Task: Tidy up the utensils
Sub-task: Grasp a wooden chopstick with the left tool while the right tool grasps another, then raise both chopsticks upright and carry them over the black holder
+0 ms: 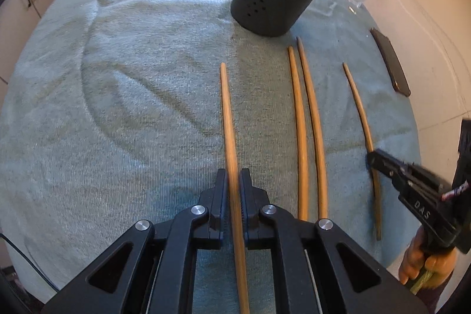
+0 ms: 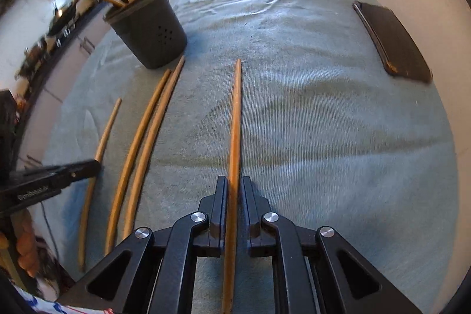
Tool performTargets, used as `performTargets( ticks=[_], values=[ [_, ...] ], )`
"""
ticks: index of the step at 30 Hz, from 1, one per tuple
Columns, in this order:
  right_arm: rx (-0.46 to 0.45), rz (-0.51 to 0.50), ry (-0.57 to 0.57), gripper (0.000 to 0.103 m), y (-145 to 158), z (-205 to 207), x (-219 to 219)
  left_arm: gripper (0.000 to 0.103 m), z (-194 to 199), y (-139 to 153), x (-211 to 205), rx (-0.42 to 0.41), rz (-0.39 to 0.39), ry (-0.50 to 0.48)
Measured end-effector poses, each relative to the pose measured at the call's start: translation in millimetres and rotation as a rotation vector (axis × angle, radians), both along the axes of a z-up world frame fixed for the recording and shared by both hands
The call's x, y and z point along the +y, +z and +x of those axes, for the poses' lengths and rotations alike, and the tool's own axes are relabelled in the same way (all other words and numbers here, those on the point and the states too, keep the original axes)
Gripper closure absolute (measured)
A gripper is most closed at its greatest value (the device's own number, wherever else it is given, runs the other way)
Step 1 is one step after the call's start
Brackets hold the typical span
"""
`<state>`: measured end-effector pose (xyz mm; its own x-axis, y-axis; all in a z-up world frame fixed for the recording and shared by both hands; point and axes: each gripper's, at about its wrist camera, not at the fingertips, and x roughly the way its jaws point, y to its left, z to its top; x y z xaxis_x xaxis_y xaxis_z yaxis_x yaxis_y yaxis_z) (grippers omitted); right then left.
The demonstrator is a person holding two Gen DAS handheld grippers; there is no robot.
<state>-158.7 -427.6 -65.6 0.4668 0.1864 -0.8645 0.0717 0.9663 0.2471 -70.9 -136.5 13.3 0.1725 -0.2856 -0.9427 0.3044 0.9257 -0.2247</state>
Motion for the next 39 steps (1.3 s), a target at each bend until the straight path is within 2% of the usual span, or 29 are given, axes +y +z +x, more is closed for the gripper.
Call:
performTargets(
  ticks=[4, 8, 16, 21, 29, 32, 36, 39],
  values=[
    [0.060, -0.083, 0.040, 0.087, 3.2, 23.5, 5.2, 0.096, 13.0, 0.7, -4.4, 0.041, 0.013, -0.020],
    [0.113, -0.152, 0.068, 0.086, 4.4, 47.9, 9.4, 0.096, 23.7, 1.1, -11.6, 0.041, 0.045, -0.036],
    [0.207, -0.213, 0.144, 0.086, 6.2, 83.2, 16.2, 0.096, 40.1, -0.5, -14.6, 0.062, 0.035, -0.030],
    [0.254, -0.186, 0.158, 0.086, 7.1, 98.5, 11.8, 0.096, 52.2, 0.0, -15.3, 0.080, 0.031, -0.021],
    [0.244, -0.201, 0.182, 0.085, 8.4, 106.3, 13.1, 0.095, 67.8, -3.7, -33.4, 0.066, 0.031, -0.025],
    [0.216, -0.223, 0.195, 0.093, 8.7, 103.4, 18.5, 0.096, 67.0, -3.9, -36.8, 0.041, 0.048, -0.047],
    [0.142, -0.220, 0.207, 0.097, 8.7, 95.6, 21.9, 0.097, 57.4, 1.8, -44.9, -0.058, 0.078, -0.038],
    [0.068, -0.161, 0.176, 0.097, 18.6, 84.1, 14.2, 0.097, 38.8, 21.7, -39.2, -0.141, 0.033, -0.041]
  ],
)
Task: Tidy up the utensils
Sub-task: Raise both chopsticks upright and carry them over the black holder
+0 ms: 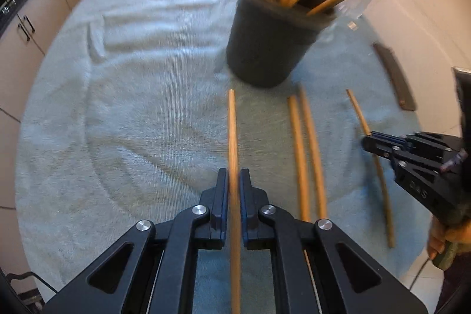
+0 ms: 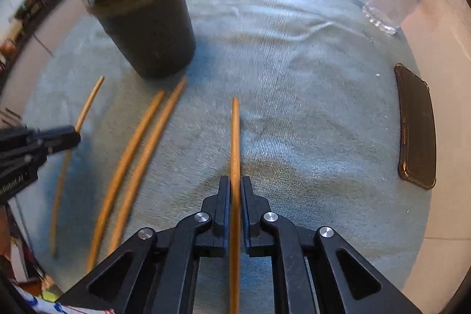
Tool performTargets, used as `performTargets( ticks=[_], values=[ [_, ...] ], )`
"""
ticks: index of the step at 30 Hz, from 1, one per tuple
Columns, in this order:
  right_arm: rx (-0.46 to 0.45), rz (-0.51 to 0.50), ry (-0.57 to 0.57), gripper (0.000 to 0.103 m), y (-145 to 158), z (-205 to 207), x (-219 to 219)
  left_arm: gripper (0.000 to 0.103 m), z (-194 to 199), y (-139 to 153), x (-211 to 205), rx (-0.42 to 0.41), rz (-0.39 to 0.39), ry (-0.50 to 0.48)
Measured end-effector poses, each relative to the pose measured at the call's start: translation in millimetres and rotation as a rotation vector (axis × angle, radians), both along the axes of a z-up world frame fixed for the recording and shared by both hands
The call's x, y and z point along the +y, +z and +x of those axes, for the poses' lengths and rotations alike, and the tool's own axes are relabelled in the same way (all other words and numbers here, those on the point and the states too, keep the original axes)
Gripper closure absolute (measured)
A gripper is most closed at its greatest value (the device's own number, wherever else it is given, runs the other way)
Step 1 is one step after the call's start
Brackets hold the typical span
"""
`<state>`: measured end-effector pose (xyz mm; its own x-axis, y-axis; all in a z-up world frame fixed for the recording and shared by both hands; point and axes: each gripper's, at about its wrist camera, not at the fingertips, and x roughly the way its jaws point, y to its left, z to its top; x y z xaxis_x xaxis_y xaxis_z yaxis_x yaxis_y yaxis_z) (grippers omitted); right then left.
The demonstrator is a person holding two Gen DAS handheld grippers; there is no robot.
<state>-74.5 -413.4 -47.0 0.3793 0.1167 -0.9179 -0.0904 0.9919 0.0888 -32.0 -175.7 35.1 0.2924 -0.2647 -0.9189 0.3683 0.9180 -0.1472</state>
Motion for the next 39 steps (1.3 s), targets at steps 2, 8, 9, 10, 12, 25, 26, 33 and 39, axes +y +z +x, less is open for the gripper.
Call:
performTargets(
  ticks=[2, 8, 9, 10, 12, 25, 26, 33, 39],
  values=[
    [-0.068, 0.050, -0.023, 0.097, 14.8, -13.5, -6.3, 0.097, -15.1, 18.9, 6.1, -0.059, -0.040, -0.003],
    [-0.255, 0.069, -0.053, 0.097, 60.4, -65.5, -11.6, 0.096, -57.4, 59.6, 33.2, -0.206, -0.124, -0.009],
    [-0.282, 0.076, -0.056, 0.097, 68.1, -75.5, -11.6, 0.096, -66.7, 65.3, 35.7, -0.226, -0.132, -0.007],
    [-0.302, 0.082, -0.059, 0.097, 73.8, -80.3, -11.7, 0.096, -75.4, 70.7, 38.2, -0.257, -0.140, -0.006],
    [-0.351, 0.088, -0.065, 0.097, 85.7, -95.3, -9.3, 0.096, -86.3, 76.3, 44.4, -0.298, -0.146, -0.006],
    [-0.458, 0.096, -0.050, 0.097, 105.1, -149.0, 0.9, 0.096, -156.7, 116.8, 89.1, -0.462, -0.213, -0.008],
    [-0.465, 0.097, -0.048, 0.097, 106.9, -151.0, 1.5, 0.096, -160.5, 120.3, 91.3, -0.473, -0.225, -0.012],
    [-0.509, 0.110, -0.044, 0.097, 120.1, -153.7, 2.5, 0.096, -166.7, 139.5, 97.1, -0.532, -0.278, -0.027],
    [-0.567, 0.173, -0.062, 0.097, 138.3, -137.8, -2.5, 0.096, -146.1, 167.1, 97.0, -0.559, -0.337, -0.002]
  ],
)
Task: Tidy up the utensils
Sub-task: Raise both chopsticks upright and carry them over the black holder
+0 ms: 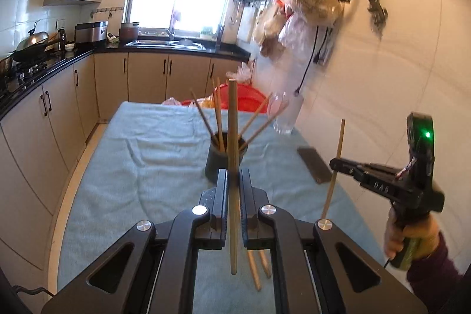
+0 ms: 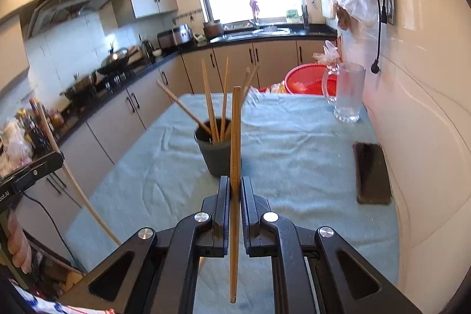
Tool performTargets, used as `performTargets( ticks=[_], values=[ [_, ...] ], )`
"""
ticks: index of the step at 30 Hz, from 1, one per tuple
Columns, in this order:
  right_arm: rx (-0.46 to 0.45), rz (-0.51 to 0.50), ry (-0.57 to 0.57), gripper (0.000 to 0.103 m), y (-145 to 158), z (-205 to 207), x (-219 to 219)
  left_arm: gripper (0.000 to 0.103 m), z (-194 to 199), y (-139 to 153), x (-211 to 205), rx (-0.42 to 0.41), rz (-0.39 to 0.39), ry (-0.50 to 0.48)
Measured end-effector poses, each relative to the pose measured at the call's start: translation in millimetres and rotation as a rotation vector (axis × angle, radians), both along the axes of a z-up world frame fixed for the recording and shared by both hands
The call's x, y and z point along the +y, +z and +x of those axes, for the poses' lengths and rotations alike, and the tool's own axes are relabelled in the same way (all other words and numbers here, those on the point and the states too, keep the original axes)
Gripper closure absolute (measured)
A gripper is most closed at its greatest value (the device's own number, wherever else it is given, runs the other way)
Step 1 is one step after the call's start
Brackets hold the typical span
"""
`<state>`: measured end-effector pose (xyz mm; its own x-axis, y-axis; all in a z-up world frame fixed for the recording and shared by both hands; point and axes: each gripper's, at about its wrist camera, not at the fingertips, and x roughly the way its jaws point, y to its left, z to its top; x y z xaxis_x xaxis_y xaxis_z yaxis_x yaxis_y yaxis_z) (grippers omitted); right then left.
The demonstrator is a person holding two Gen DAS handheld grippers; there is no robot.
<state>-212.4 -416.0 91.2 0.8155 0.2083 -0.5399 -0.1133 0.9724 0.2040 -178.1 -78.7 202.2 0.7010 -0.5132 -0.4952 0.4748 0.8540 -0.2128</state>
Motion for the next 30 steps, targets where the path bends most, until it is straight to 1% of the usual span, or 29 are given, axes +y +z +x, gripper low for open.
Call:
performTargets(
  ticks=[4, 10, 13, 15, 18, 20, 24, 30],
  values=[
    [-0.068, 0.051, -0.006, 0.097, 23.3, 19.2, -3.2, 0.096, 24.7, 21.5, -7.7, -0.026, -0.023, 0.018],
    [-0.217, 0.170, -0.025, 0.096, 66.0, 63.3, -1.4, 0.096, 69.6, 46.9, -26.0, -0.063, -0.064, 0.046],
    [-0.269, 0.166, -0.056, 0.096, 77.8, 84.8, 3.9, 0.096, 97.4, 54.2, -37.1, -0.074, -0.079, 0.066],
    [-0.287, 0.151, -0.083, 0.096, 81.7, 104.7, 8.5, 0.096, 114.6, 54.5, -42.4, -0.067, -0.092, 0.073],
    [-0.269, 0.152, -0.104, 0.096, 79.2, 131.1, 10.0, 0.096, 146.3, 48.7, -52.7, -0.043, -0.112, 0.086],
    [-0.254, 0.152, -0.107, 0.096, 72.7, 146.1, 9.6, 0.097, 162.1, 42.8, -59.5, -0.036, -0.111, 0.094],
    [-0.223, 0.133, -0.113, 0.096, 56.4, 170.9, 9.8, 0.096, 184.2, 27.6, -72.3, -0.025, -0.092, 0.104],
    [-0.175, 0.127, -0.125, 0.096, 33.4, 187.4, 9.0, 0.096, 205.8, 7.3, -86.2, 0.006, -0.046, 0.109]
  ],
)
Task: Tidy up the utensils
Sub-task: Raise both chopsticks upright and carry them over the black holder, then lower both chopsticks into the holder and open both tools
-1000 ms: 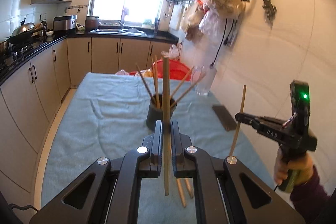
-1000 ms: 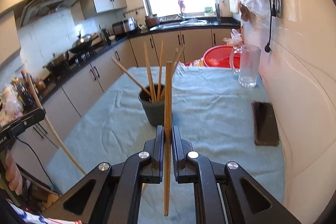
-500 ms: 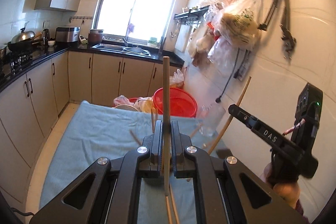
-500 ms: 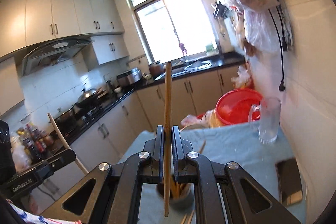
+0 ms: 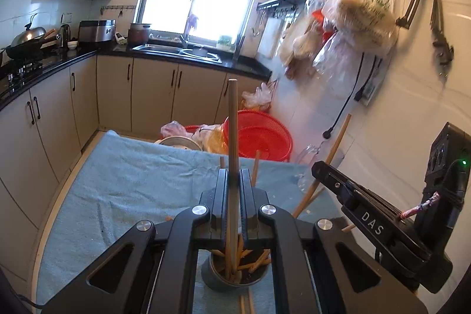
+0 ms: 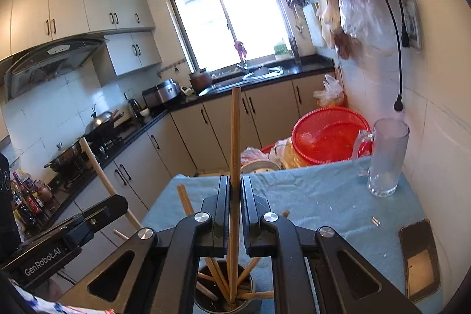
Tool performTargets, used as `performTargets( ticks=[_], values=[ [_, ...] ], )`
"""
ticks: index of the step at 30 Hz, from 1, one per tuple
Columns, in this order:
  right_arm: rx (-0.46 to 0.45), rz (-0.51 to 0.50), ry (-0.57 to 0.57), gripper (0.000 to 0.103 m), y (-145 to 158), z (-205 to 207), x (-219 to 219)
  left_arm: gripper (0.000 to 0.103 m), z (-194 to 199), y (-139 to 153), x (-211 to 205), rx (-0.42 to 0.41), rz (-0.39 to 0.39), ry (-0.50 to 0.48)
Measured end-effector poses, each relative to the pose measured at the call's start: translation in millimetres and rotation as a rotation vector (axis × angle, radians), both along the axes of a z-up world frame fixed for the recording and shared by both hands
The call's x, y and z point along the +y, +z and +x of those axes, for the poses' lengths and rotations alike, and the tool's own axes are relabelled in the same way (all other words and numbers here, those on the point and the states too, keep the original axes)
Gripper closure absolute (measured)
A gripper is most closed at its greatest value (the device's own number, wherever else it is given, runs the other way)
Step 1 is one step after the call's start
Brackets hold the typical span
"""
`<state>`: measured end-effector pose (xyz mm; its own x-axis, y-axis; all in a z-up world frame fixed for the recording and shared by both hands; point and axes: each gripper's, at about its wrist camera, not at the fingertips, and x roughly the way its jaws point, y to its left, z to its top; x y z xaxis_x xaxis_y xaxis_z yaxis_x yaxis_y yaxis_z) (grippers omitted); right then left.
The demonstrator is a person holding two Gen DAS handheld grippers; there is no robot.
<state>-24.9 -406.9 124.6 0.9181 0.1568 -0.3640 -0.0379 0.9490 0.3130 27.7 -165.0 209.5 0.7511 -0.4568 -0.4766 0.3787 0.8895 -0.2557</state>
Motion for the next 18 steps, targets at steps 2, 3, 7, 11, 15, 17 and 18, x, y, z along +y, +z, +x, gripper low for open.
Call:
performTargets(
  ticks=[2, 3, 7, 11, 15, 17, 18],
  values=[
    [0.021, -0.002, 0.007, 0.096, -7.0, 3.1, 0.8, 0.096, 3.1, -4.9, 0.0, 0.010, 0.005, 0.009],
    [0.030, -0.004, 0.012, 0.096, -8.9, 4.4, 1.9, 0.096, 3.7, -6.8, 1.1, 0.013, 0.006, 0.014],
    [0.042, -0.013, 0.023, 0.096, -12.7, 4.8, 6.5, 0.096, 0.4, -10.3, 4.8, 0.006, 0.011, 0.045],
    [0.054, 0.006, 0.028, 0.088, -12.8, 3.2, 7.8, 0.087, -3.8, -10.6, 7.5, 0.024, 0.008, 0.044],
    [0.041, 0.013, 0.026, 0.084, -5.0, -3.9, 8.4, 0.069, -14.1, -5.5, 17.2, 0.029, -0.021, 0.056],
    [0.029, 0.014, 0.028, 0.084, 1.6, -10.5, 8.8, 0.069, -22.9, -0.9, 23.6, 0.029, -0.034, 0.053],
    [0.022, 0.014, 0.028, 0.083, 4.8, -14.4, 9.0, 0.069, -28.7, 1.4, 27.4, 0.028, -0.037, 0.055]
  ],
)
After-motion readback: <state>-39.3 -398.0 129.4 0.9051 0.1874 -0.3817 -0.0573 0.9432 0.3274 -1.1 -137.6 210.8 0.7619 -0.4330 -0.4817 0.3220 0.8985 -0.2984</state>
